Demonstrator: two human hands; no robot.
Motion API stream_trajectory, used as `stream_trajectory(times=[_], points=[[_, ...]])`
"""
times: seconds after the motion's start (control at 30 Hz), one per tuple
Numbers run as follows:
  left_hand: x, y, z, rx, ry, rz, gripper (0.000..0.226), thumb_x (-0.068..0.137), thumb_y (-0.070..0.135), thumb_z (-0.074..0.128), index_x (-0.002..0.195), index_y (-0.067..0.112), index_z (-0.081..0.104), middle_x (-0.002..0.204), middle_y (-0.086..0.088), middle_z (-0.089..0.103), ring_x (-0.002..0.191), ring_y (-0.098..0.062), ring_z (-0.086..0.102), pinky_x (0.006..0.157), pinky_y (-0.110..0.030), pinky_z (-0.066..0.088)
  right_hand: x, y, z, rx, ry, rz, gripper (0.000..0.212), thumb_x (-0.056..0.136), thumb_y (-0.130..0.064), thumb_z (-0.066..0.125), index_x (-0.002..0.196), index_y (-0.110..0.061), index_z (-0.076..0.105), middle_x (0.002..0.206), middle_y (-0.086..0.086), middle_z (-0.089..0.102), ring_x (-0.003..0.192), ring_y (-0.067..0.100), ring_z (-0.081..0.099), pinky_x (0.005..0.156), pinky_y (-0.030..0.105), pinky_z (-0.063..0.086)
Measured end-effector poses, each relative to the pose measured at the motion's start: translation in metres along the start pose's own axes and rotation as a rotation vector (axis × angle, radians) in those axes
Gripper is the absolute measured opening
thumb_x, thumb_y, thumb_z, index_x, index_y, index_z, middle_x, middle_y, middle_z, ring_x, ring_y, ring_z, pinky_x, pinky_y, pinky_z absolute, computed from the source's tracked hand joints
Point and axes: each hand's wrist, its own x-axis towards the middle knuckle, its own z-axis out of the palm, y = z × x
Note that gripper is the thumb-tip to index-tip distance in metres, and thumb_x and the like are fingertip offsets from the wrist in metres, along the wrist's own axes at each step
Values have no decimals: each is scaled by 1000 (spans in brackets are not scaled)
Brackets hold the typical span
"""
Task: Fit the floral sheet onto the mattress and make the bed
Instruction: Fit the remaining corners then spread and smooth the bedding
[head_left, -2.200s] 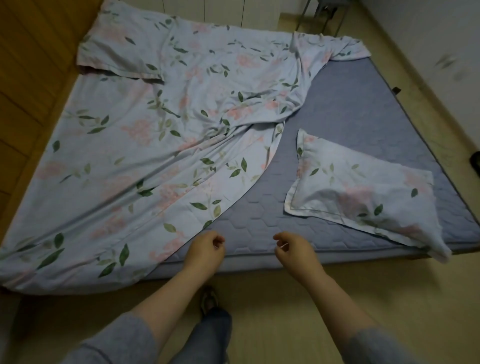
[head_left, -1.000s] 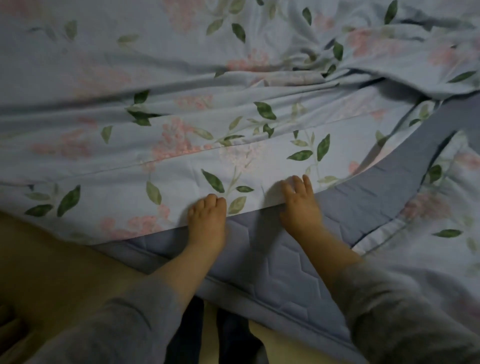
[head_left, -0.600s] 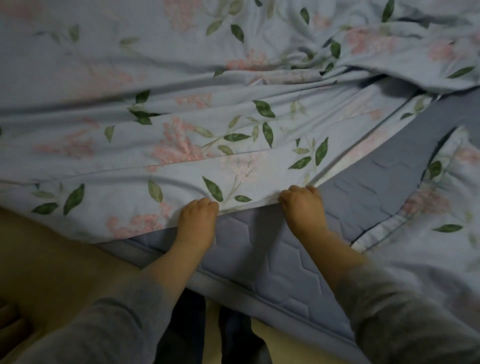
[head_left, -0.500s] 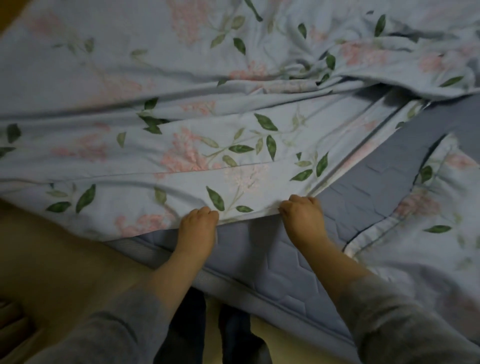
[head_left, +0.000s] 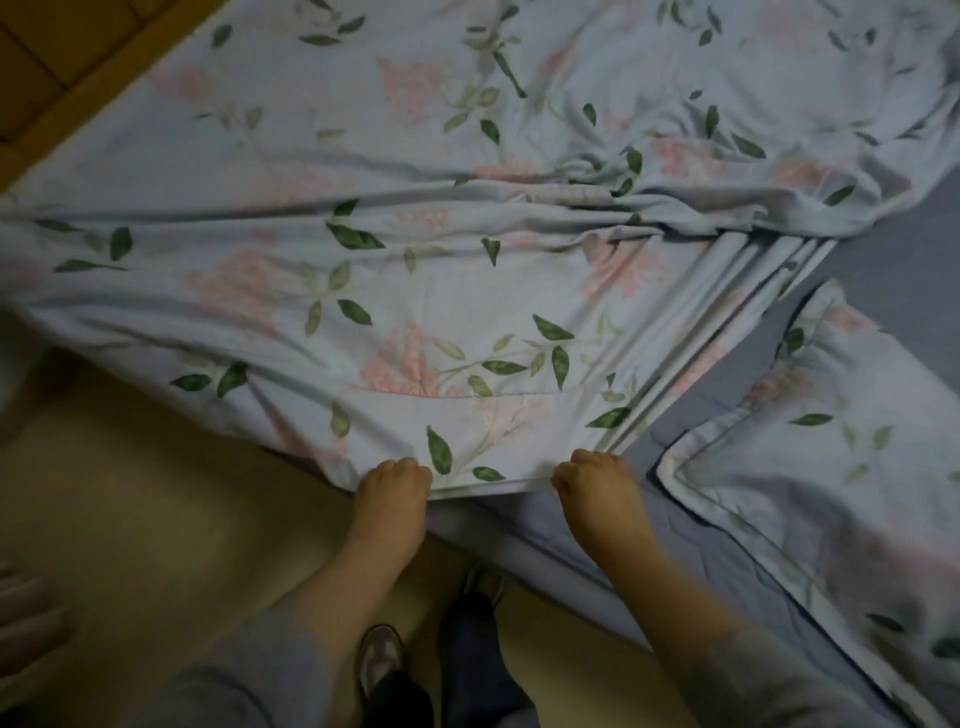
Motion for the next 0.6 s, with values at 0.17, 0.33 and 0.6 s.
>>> stream_trajectory(times=[0.17,0.33,0.6], points=[[-37,-23,9,24,-14,-14,23,86,-1,42,96,11,59,105,-8,56,98,-26,54,79,-33,43,-38,-39,10,41,-10,-2,30,49,-11,79,43,-16,50,49,3,47,42,25,50,46,29,42],[-65,-51,12,120,-40,-41,27,86,2,47,107,13,60,110,-7,57,103,-25,56,86,-33,45,-66,-85,18,42,-17,7,39,31,-9,86,40,-18,49,45,0,45,37,21,46,42,25,39],[-107,-51,42,132,-134,-42,28,89,1,44,109,12,60,112,-7,56,105,-24,54,89,-32,43,-108,-99,36,-2,-84,40,38,30,-14,86,38,-22,50,43,-3,43,35,15,44,40,26,36]])
